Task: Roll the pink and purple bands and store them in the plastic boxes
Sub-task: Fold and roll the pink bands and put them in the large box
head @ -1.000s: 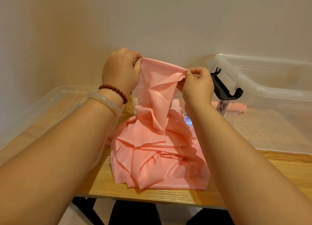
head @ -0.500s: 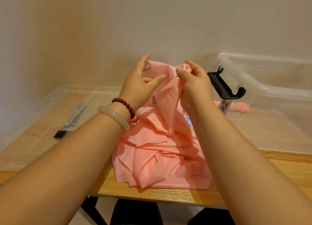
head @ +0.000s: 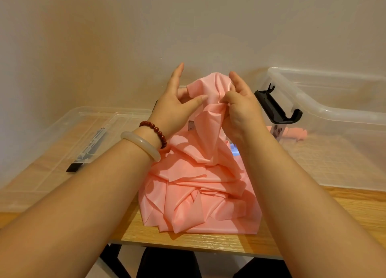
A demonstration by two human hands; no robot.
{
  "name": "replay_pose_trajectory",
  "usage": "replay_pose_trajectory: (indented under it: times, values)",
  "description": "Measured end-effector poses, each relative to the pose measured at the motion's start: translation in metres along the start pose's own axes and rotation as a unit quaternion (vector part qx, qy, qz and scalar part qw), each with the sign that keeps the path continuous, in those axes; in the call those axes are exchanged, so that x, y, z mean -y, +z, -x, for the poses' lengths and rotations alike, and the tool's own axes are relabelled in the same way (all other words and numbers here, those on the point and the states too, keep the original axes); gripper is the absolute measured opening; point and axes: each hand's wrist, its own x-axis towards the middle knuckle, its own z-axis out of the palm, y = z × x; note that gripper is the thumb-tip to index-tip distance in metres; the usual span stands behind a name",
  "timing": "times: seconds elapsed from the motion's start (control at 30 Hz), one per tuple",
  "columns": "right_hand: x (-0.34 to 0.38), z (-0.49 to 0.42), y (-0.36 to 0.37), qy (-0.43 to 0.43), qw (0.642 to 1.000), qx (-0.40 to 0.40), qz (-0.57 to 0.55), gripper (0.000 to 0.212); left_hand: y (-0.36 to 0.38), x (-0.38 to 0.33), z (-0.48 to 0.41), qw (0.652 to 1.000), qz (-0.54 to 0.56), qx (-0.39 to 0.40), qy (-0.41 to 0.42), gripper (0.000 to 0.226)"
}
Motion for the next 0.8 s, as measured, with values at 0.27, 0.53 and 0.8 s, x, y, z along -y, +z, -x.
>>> replay_pose_trajectory:
  times: [0.27, 0.53, 0.8]
  values:
    - [-0.004, 0.0, -0.008, -0.037, 0.994, -0.048, 0.092, 0.052, 0.0, -0.001, 0.0, 0.996, 0.001, -0.075, 0.047, 0.064]
    - [0.001, -0.009, -0.015, 0.017, 0.996, -0.069, 0.049, 0.034, -0.007, -0.006, -0.001, 0.988, -0.067, -0.124, 0.06, 0.054]
    - [0.012, -0.022, -0.018, -0.037, 0.984, -0.081, 0.154, 0.063, -0.011, -0.015, -0.017, 0.991, -0.064, -0.076, 0.087, 0.069]
